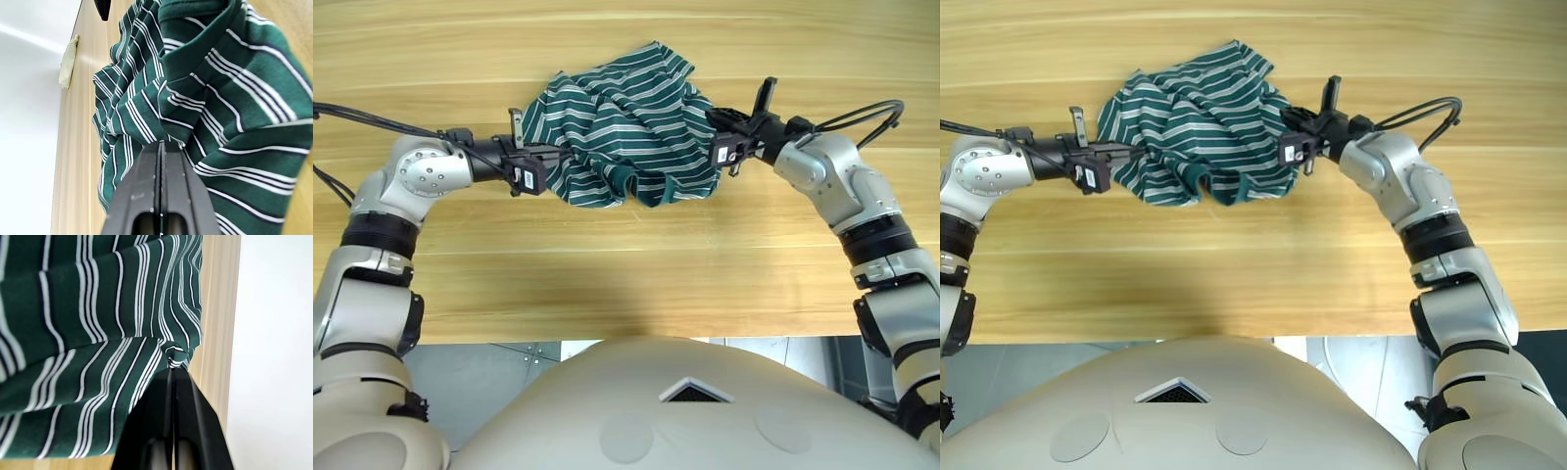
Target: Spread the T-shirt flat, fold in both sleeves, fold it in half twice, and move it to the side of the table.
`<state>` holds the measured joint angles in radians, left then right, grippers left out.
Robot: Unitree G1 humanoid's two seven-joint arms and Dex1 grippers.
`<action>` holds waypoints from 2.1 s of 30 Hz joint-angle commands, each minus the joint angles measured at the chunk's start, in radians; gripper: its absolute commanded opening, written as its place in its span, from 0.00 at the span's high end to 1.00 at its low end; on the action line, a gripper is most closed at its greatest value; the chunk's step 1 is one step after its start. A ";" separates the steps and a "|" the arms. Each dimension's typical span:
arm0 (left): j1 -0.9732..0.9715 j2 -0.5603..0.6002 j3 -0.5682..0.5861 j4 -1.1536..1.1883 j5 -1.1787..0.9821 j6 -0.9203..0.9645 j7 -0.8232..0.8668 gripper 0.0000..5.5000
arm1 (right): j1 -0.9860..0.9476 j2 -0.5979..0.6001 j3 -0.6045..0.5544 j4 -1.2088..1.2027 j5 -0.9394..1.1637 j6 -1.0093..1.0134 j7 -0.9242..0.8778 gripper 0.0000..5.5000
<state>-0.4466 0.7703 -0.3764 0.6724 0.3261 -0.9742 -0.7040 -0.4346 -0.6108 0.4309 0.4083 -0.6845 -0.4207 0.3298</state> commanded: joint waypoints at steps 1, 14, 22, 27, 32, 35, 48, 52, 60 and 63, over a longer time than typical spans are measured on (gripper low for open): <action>0.003 0.014 0.005 -0.003 -0.002 0.002 -0.009 1.00 | -0.001 -0.005 -0.001 0.006 0.006 0.003 0.014 1.00; -0.036 0.022 -0.061 0.103 0.104 0.028 -0.056 1.00 | -0.046 0.001 0.089 0.160 -0.074 -0.005 0.047 1.00; -0.111 0.033 -0.183 0.323 0.299 0.067 -0.035 1.00 | -0.060 -0.069 0.119 0.236 -0.091 -0.032 0.094 1.00; -0.090 0.076 -0.219 0.384 0.330 0.063 0.013 1.00 | 0.023 -0.165 0.078 0.171 -0.044 -0.025 0.137 1.00; -0.057 0.112 -0.204 0.316 0.285 0.021 0.032 1.00 | 0.060 -0.246 0.031 0.175 -0.020 -0.003 0.133 1.00; -0.033 0.101 -0.201 0.267 0.258 0.009 0.027 1.00 | 0.051 -0.241 0.023 0.167 -0.009 -0.003 0.129 1.00; 0.006 0.094 -0.186 0.153 0.175 0.018 -0.001 1.00 | 0.020 -0.200 0.003 0.131 0.057 -0.050 0.160 1.00; 0.000 0.109 -0.178 0.157 0.178 0.020 0.004 1.00 | 0.007 -0.197 -0.048 0.091 0.095 -0.060 0.123 1.00; 0.024 0.145 -0.115 0.100 0.098 0.008 0.004 1.00 | 0.132 -0.250 -0.164 -0.133 0.334 -0.106 0.237 1.00; 0.042 0.151 -0.080 0.062 0.010 -0.005 -0.026 1.00 | 0.196 -0.265 -0.173 -0.210 0.418 -0.110 0.314 1.00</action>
<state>-0.4277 0.9021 -0.4810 0.7626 0.3854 -0.9764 -0.6933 -0.2757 -0.8499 0.2734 0.2563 -0.3241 -0.5262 0.5902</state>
